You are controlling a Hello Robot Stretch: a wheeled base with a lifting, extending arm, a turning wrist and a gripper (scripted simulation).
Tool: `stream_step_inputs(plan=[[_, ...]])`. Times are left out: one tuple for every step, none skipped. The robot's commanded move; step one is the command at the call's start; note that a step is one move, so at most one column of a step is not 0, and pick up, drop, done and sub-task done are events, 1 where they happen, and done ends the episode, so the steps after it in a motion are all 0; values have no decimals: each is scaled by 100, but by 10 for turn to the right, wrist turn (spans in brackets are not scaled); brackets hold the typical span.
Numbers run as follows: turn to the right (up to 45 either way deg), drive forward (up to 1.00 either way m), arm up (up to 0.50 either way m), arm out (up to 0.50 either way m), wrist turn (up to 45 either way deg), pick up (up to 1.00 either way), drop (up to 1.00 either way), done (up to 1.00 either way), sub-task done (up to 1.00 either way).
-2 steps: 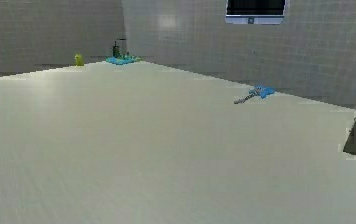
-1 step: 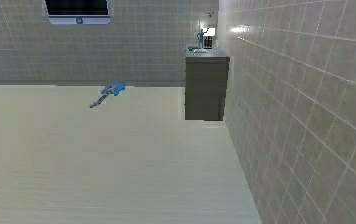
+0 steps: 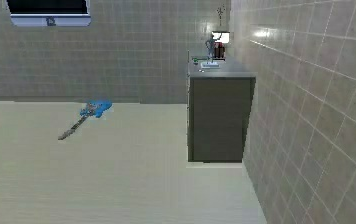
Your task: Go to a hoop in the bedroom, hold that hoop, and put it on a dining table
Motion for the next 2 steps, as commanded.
stream_step_inputs(plan=[[0,100,0,0,0,0,0,0,0],[180,0,0,0,0,0,0,0,0]])
